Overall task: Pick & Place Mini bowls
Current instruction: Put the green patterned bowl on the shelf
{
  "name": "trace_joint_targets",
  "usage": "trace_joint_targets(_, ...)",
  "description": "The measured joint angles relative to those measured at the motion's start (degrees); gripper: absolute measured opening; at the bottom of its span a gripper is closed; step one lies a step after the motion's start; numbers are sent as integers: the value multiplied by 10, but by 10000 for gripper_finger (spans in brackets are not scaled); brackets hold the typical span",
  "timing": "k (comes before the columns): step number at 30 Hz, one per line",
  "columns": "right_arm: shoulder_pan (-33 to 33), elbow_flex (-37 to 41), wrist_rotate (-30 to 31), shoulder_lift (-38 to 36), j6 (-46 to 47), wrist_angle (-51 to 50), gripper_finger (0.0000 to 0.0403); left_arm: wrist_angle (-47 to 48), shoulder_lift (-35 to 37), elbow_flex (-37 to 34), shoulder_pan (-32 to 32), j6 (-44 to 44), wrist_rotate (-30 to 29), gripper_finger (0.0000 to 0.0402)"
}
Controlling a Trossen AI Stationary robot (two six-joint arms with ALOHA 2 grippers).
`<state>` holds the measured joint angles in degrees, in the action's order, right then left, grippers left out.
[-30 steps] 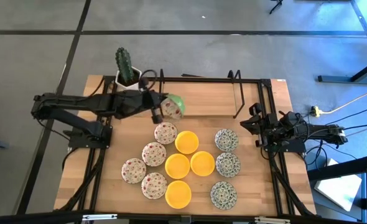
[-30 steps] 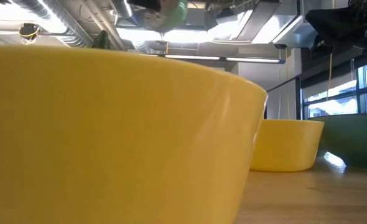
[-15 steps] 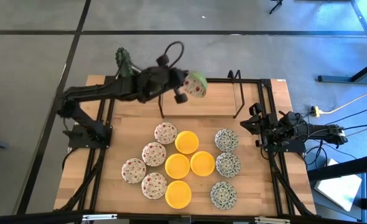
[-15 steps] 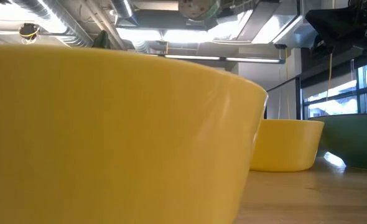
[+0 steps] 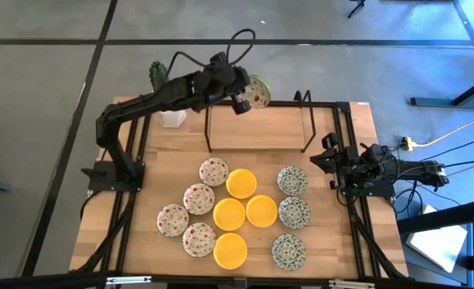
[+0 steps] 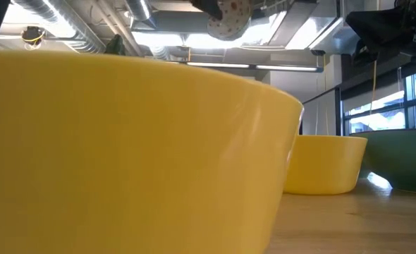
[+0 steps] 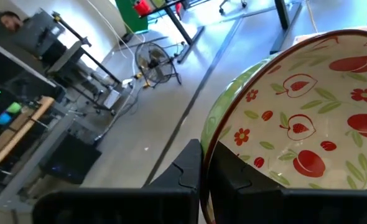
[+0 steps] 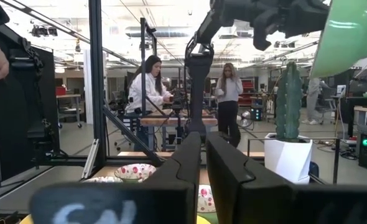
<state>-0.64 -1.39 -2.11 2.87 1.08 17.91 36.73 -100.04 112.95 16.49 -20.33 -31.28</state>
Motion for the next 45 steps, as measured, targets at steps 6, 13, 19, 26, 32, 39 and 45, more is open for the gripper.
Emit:
trace_joint_targets(6, 0, 0, 0, 0, 0, 0, 29, 18, -21, 3, 44, 13, 64, 6)
trace_joint_targets(13, 0, 0, 1, 0, 0, -2, 29, 96, -81, 3, 108, 8, 159, 6)
trace_joint_targets(19, 0, 0, 8, 0, -6, -4, 29, 139, -138, 3, 143, -4, 206, 5)
trace_joint_targets(26, 0, 0, 21, 0, -14, -7, 29, 208, -182, 3, 156, 1, 224, 6)
trace_joint_targets(32, 0, 0, 21, 4, -11, -7, 29, 232, -189, 3, 148, 4, 244, 6)
trace_joint_targets(39, 0, 0, 21, 12, -11, -6, 29, 233, -193, 3, 143, 10, 249, 6)
trace_joint_targets(45, 0, 0, 21, 12, -11, -6, 29, 234, -195, 1, 144, 25, 233, 6)
